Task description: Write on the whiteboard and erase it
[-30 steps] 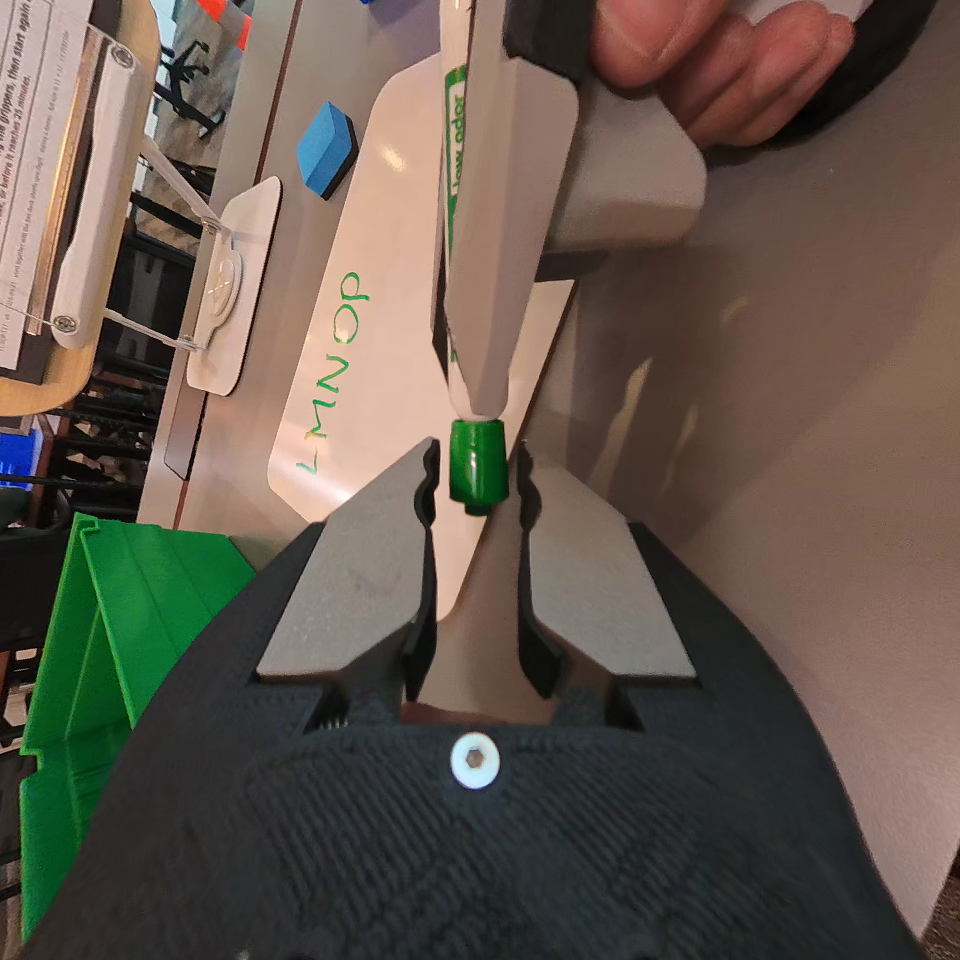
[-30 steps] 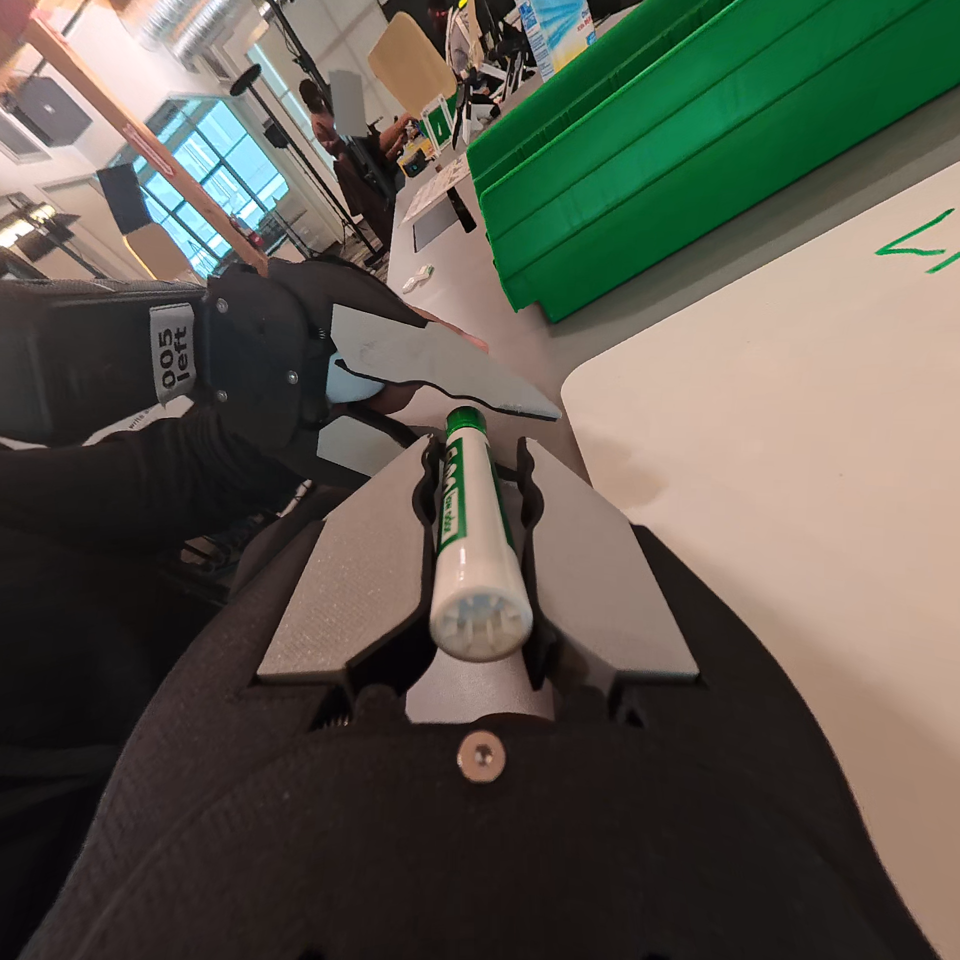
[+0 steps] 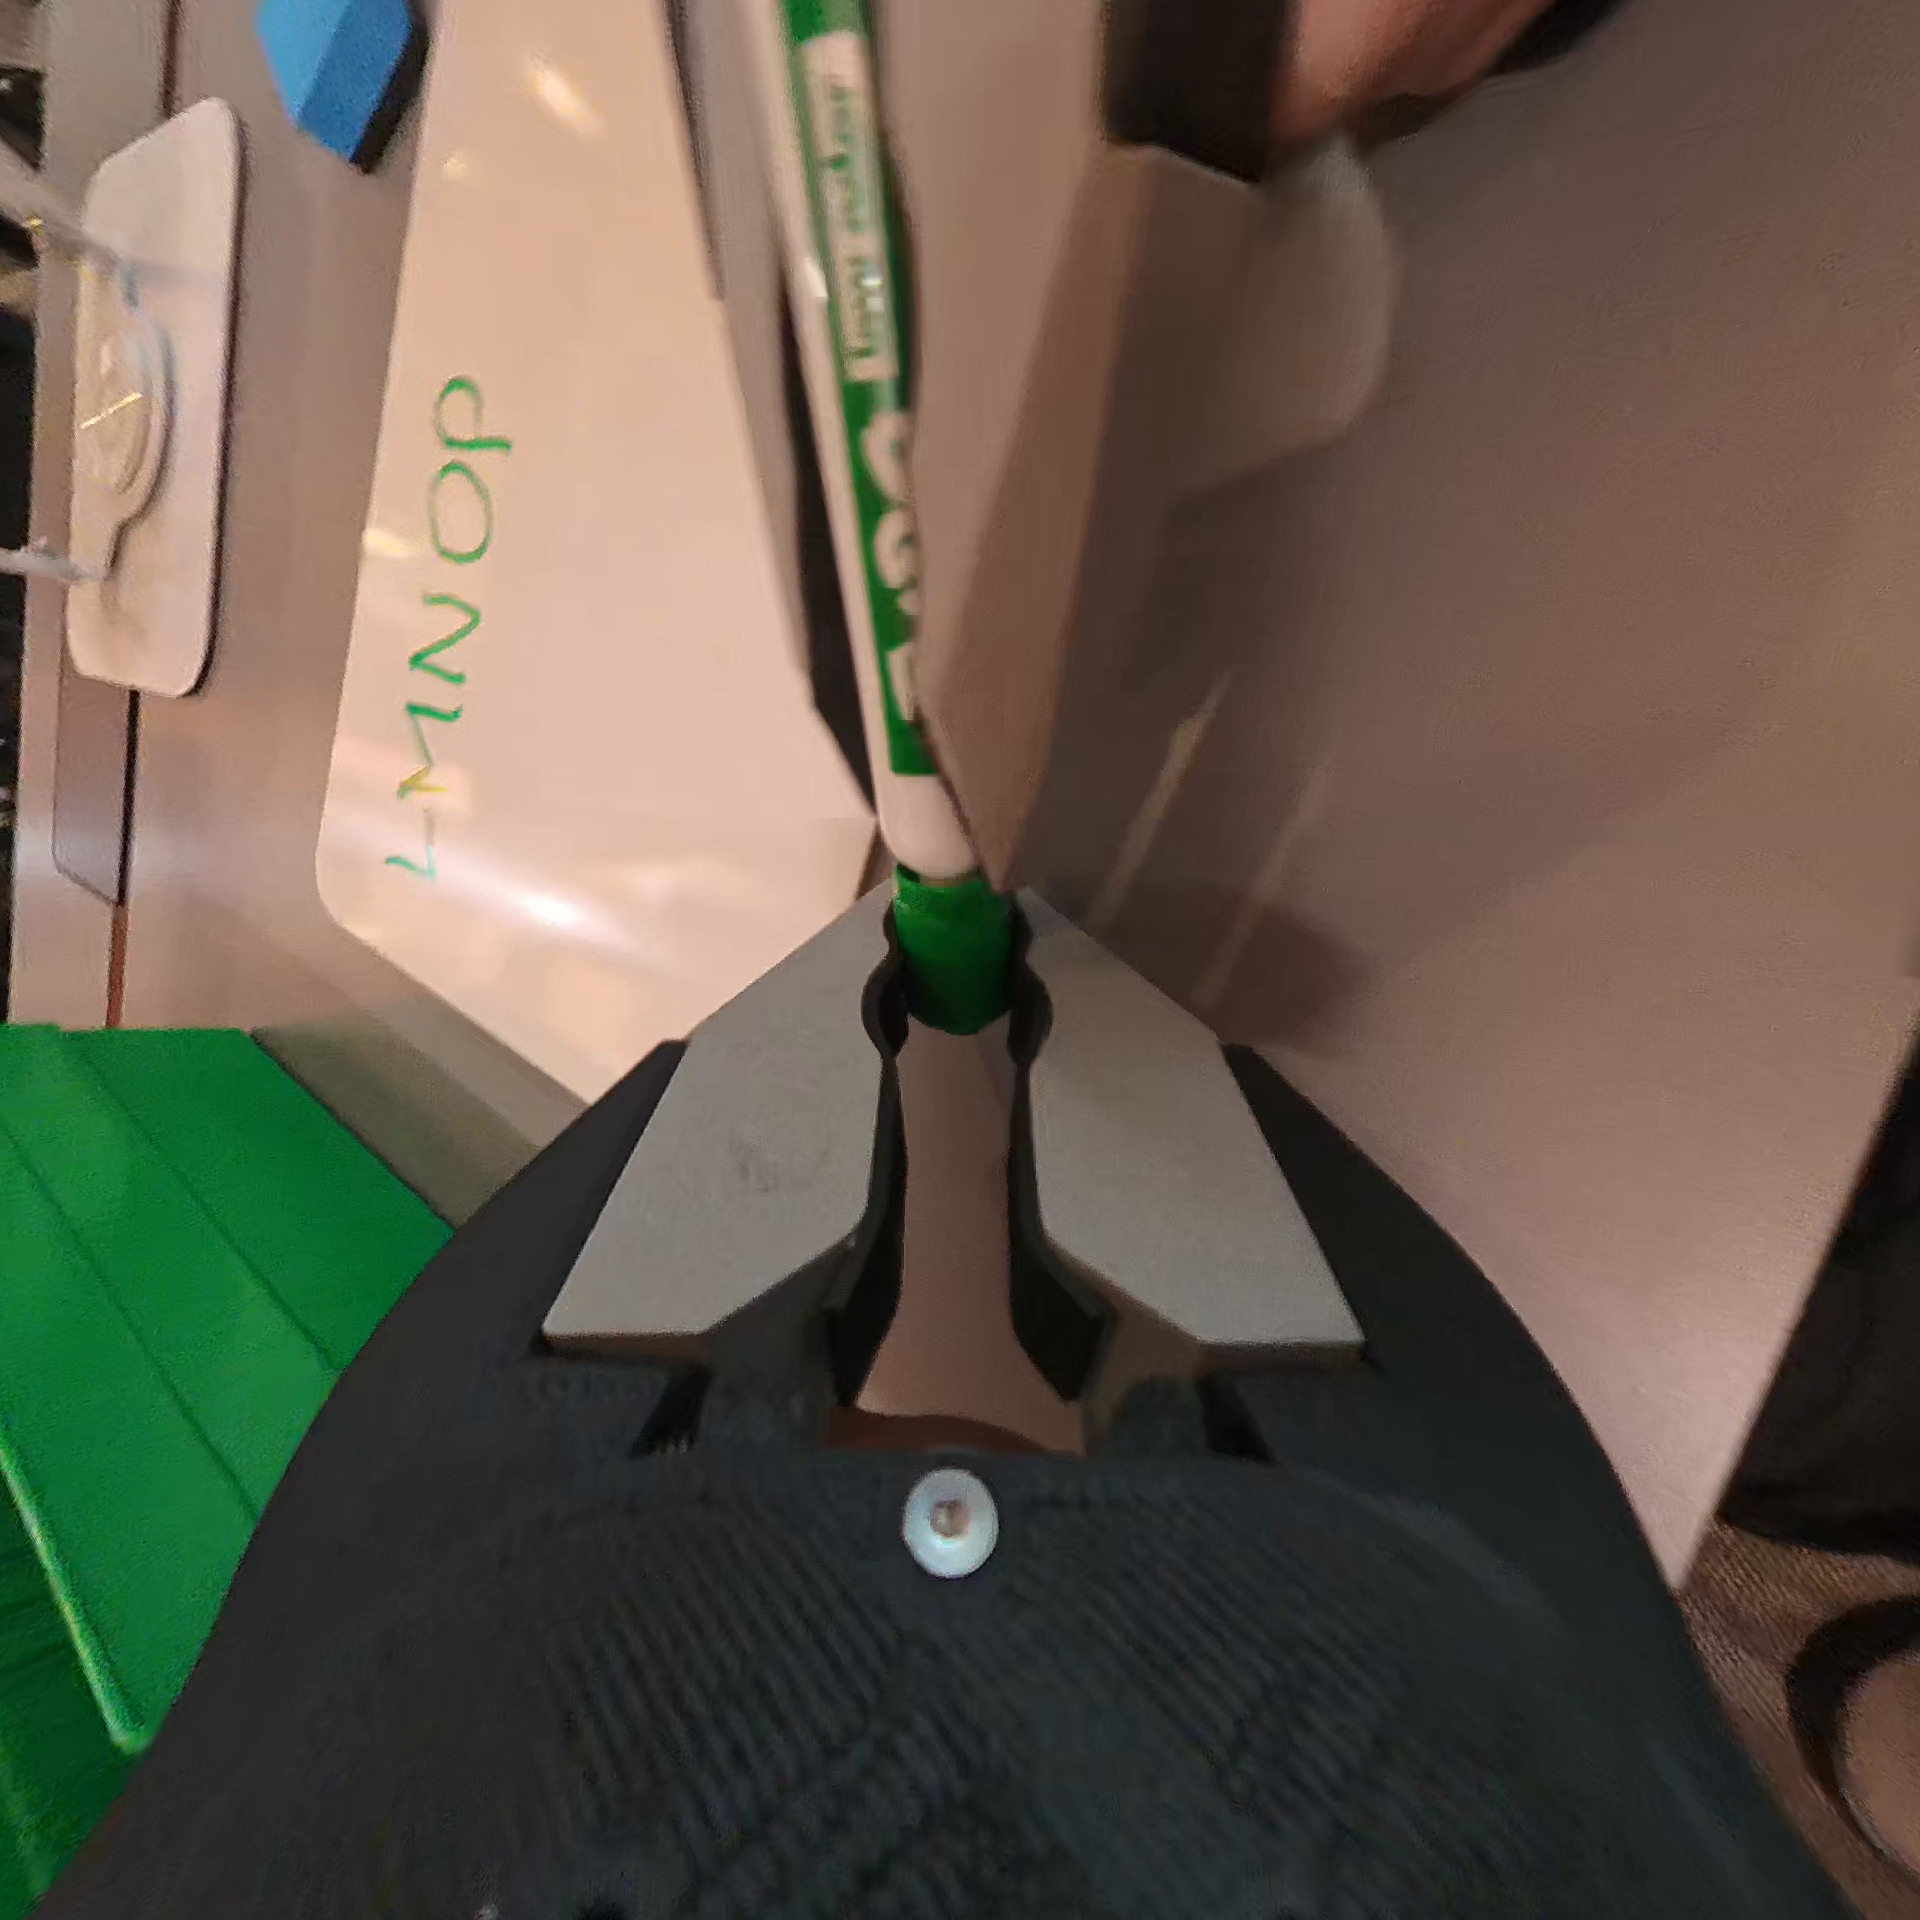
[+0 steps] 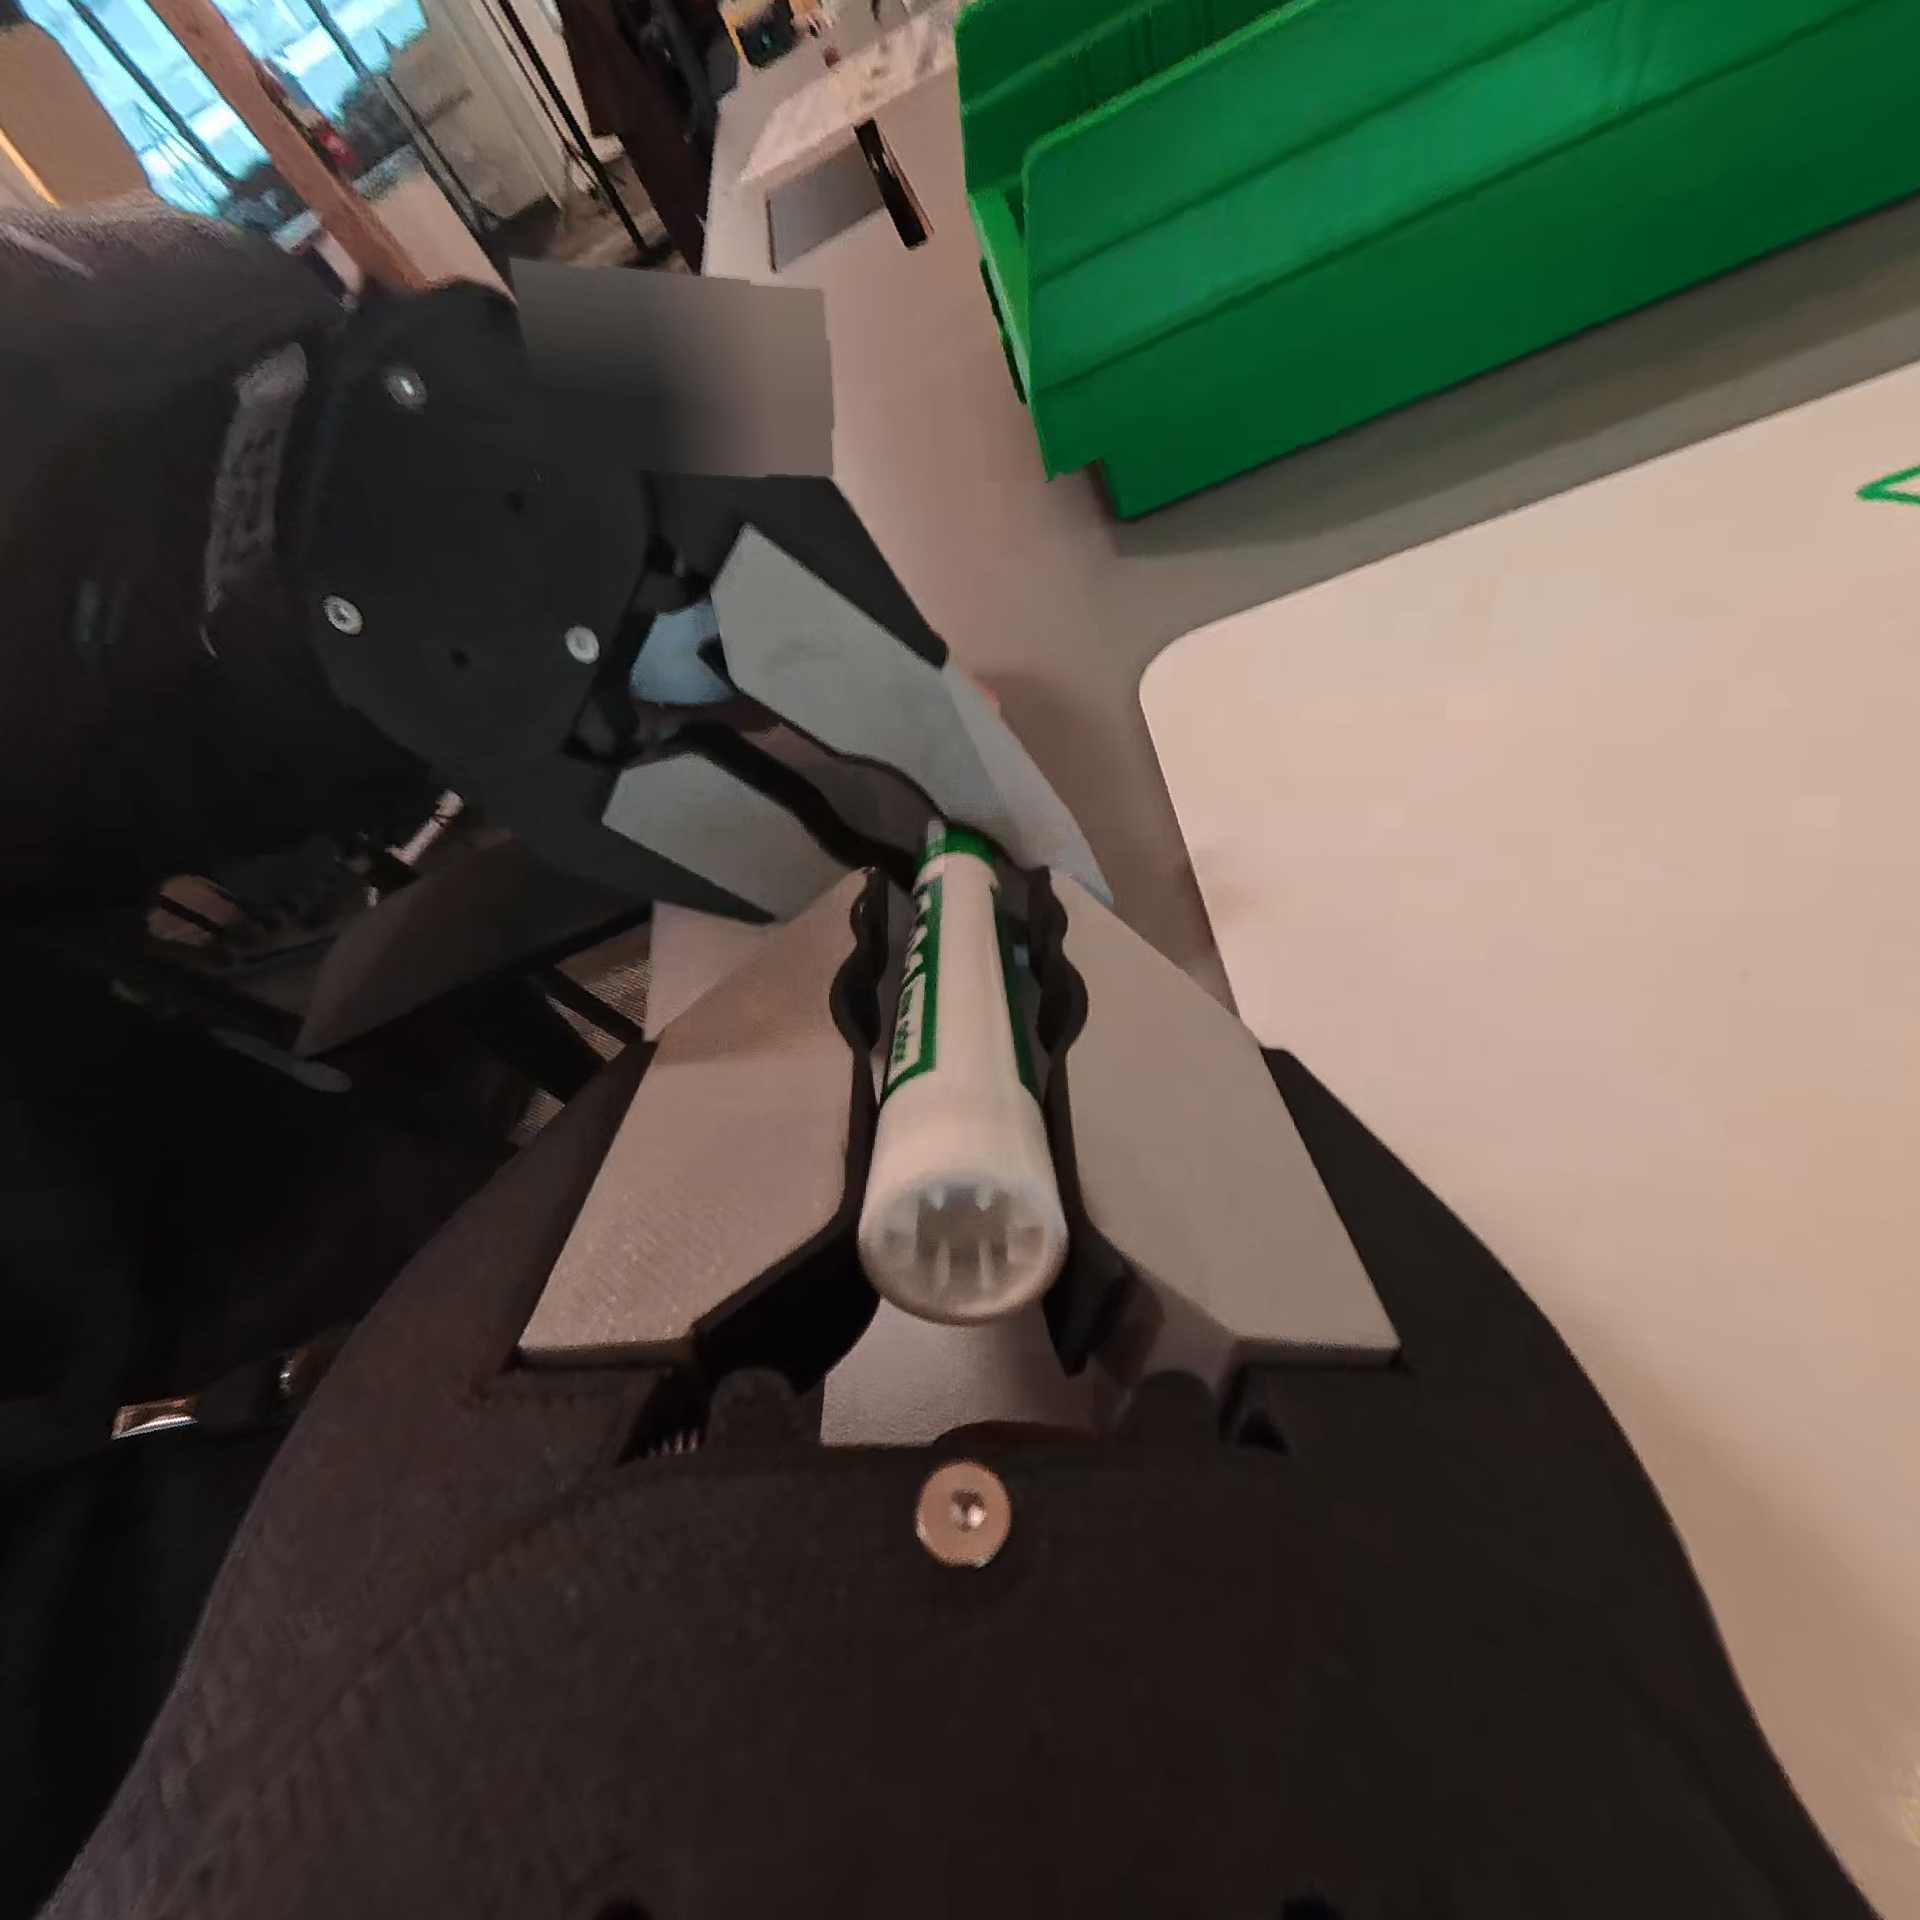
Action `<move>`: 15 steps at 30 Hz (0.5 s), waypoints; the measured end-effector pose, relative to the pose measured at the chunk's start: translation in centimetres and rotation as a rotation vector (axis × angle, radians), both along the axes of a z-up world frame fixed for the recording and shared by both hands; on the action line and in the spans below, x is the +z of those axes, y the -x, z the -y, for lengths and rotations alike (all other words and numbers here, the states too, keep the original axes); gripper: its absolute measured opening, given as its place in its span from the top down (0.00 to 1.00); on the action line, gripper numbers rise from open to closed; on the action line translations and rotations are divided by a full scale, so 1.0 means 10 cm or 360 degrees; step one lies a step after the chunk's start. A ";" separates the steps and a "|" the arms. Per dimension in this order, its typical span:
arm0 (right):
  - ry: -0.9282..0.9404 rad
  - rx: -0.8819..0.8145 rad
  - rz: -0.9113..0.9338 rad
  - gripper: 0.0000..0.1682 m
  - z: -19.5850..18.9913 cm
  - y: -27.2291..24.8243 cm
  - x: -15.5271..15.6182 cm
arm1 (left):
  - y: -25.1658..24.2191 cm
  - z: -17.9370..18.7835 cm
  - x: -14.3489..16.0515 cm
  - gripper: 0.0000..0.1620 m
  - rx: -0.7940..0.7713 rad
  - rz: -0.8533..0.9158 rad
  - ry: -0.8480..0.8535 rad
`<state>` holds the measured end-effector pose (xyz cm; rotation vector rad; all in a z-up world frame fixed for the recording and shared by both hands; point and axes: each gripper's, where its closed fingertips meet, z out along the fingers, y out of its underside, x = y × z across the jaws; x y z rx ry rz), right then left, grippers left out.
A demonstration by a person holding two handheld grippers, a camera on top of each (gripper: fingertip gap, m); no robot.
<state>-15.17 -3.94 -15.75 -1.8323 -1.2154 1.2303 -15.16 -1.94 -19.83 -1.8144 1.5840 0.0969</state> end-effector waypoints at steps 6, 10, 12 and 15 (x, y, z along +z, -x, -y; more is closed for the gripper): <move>0.0098 -0.0080 -0.0032 0.84 -0.09 0.01 0.01 | -0.02 -0.07 0.00 0.93 0.0080 0.0066 -0.0136; 0.0205 -0.0121 -0.0016 0.84 -0.12 0.01 -0.04 | 0.01 -0.16 0.02 0.93 0.0138 -0.0014 -0.0359; 0.0265 -0.0137 -0.0015 0.84 -0.14 0.00 -0.06 | 0.02 -0.20 0.02 0.93 0.0151 -0.0027 -0.0436; 0.0229 -0.0110 -0.0010 0.84 -0.12 0.01 -0.05 | 0.01 -0.15 0.02 0.93 0.0133 0.0027 -0.0311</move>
